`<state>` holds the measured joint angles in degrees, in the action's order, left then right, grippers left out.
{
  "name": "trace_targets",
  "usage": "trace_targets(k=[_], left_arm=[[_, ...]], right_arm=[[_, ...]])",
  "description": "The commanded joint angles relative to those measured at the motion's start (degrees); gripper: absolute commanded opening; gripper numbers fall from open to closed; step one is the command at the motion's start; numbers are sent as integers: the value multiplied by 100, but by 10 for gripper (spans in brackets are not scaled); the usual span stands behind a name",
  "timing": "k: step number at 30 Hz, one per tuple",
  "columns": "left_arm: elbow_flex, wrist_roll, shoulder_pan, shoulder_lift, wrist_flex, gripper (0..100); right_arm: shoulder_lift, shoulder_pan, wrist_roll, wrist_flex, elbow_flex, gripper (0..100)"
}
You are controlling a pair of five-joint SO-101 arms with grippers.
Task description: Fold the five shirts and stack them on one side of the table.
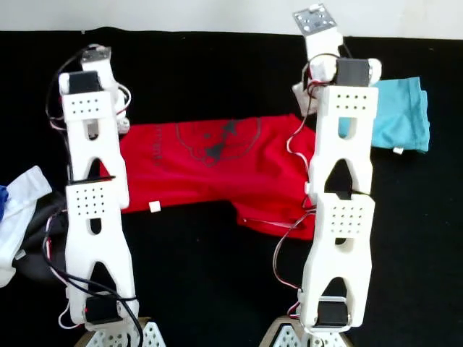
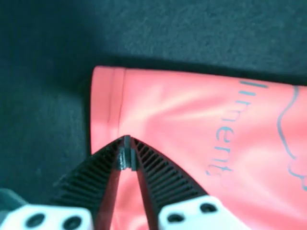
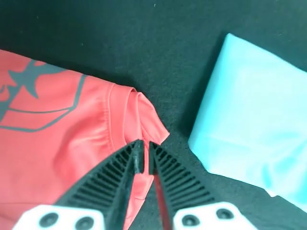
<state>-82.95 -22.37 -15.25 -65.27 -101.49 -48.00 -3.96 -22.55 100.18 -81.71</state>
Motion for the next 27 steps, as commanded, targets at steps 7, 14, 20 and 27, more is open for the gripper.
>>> trace_targets(k=[7, 14, 20, 27], left_arm=[[5807, 114, 4, 3925, 651, 9], [8892, 114, -4, 5305, 2866, 8], [10193, 114, -189, 5411, 3965, 8], [9754, 220, -119, 6070, 3279, 8]], right_arm=[[1464, -374, 62, 110, 84, 33], [3600, -822, 35, 92, 2870, 33], [4875, -1156, 35, 66, 5112, 33], [5789, -1244, 26, -1473, 8462, 8]])
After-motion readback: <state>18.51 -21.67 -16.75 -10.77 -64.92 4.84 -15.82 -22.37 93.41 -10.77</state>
